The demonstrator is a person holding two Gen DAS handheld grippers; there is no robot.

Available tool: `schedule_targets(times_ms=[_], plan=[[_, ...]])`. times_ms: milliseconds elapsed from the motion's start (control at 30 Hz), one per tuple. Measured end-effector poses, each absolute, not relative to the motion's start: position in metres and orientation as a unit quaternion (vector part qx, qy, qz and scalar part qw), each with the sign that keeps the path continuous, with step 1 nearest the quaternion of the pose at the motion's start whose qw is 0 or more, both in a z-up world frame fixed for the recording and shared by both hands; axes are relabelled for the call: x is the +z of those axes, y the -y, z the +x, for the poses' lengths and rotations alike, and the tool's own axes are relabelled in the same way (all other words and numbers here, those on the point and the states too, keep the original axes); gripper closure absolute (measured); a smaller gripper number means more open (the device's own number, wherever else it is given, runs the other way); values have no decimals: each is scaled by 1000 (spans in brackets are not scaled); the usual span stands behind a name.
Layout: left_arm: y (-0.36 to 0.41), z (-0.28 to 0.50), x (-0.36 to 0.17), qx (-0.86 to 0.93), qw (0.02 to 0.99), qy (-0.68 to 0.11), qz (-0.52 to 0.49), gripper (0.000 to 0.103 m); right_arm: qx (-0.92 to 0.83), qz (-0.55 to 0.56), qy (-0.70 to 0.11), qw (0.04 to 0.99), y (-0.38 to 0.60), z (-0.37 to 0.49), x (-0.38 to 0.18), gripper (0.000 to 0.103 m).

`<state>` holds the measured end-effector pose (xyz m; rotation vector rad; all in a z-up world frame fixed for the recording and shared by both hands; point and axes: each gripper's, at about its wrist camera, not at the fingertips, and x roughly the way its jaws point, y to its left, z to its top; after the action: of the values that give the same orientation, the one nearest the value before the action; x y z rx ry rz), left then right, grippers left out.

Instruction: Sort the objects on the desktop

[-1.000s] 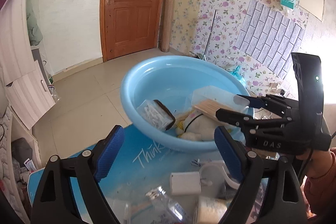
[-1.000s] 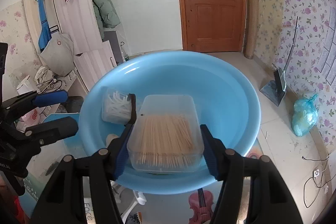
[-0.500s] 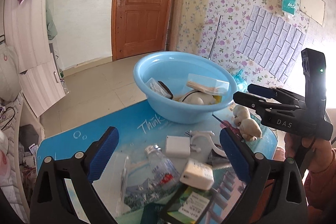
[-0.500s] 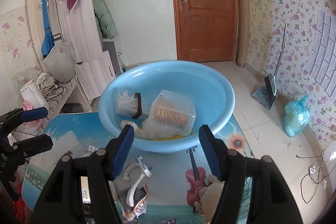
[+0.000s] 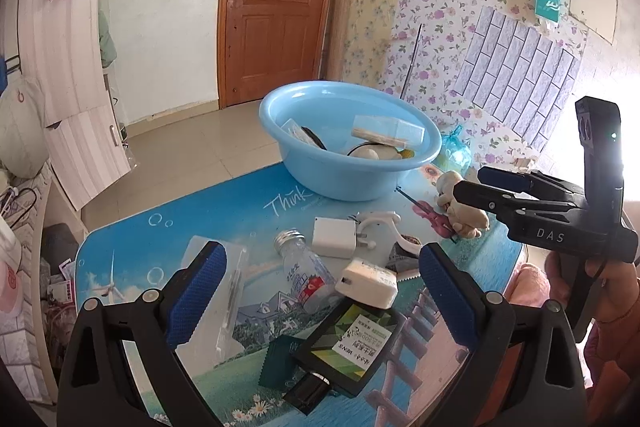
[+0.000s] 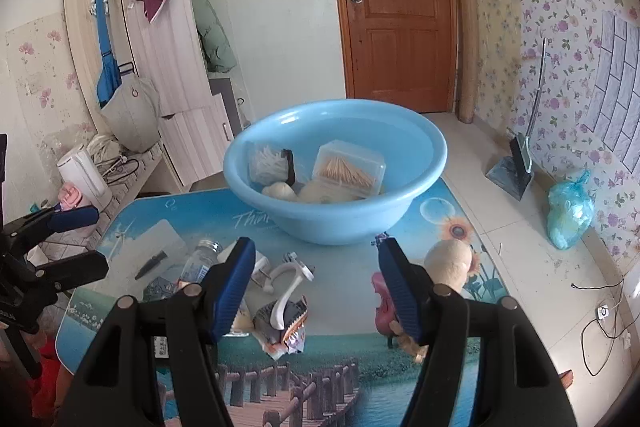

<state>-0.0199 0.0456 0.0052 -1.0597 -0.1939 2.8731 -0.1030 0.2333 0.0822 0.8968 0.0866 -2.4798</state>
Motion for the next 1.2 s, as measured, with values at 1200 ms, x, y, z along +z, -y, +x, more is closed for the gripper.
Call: schedule_targets(times_ms=[1200], plan=[[3,23,-64,907,-27,101,-409,6,-900,374,-27,224,-271,-90,46,39]])
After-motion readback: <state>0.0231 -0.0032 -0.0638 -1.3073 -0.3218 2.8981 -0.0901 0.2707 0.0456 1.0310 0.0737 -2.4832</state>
